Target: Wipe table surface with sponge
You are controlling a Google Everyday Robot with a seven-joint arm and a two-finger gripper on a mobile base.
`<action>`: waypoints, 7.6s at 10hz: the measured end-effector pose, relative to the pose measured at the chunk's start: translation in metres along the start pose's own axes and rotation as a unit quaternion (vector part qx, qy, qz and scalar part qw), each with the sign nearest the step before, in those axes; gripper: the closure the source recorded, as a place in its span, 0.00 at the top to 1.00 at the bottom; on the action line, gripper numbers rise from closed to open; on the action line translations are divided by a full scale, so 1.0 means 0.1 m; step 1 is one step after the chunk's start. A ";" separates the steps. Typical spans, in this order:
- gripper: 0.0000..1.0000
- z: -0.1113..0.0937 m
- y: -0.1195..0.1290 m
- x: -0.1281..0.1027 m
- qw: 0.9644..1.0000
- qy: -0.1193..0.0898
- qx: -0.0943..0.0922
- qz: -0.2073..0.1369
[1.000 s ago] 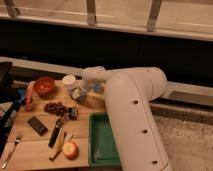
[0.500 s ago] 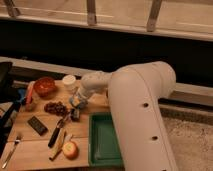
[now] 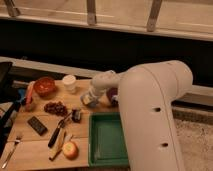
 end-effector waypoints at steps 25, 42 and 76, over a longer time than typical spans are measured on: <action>0.00 0.69 0.57 -0.83 0.996 -0.038 -0.079 0.009; 0.00 0.65 0.41 -0.82 0.998 0.005 -0.049 -0.025; 0.00 0.47 0.54 -0.67 0.999 0.018 -0.039 -0.023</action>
